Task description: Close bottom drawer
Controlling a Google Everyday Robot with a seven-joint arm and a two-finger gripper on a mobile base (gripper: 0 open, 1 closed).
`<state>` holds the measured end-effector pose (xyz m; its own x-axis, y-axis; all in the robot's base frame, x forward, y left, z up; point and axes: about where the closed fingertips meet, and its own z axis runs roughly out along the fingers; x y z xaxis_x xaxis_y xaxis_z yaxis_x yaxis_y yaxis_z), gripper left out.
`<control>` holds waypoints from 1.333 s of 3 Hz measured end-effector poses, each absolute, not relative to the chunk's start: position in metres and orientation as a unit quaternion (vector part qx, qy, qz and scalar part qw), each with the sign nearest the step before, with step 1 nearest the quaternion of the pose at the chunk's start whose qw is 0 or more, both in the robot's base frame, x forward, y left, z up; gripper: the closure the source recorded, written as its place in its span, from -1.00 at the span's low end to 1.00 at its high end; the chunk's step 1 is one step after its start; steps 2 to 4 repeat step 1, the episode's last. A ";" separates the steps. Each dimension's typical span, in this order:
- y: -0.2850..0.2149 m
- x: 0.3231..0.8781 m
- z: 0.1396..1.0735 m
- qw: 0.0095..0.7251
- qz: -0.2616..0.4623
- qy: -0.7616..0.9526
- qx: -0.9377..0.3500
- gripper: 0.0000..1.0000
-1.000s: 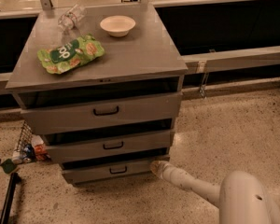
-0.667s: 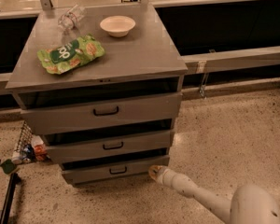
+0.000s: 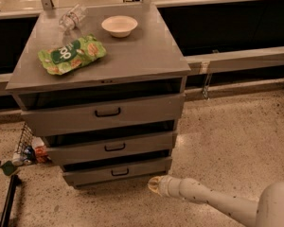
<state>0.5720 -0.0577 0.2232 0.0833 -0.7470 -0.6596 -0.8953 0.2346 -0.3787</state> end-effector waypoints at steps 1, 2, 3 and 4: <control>-0.082 0.540 0.264 0.424 0.086 0.707 -0.559 0.61; -0.082 0.540 0.264 0.424 0.086 0.707 -0.559 0.61; -0.082 0.540 0.264 0.424 0.086 0.707 -0.559 0.61; -0.082 0.540 0.264 0.424 0.086 0.707 -0.559 0.61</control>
Offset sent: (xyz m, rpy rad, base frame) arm 0.0000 0.0000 0.0000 0.0000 0.0000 0.0000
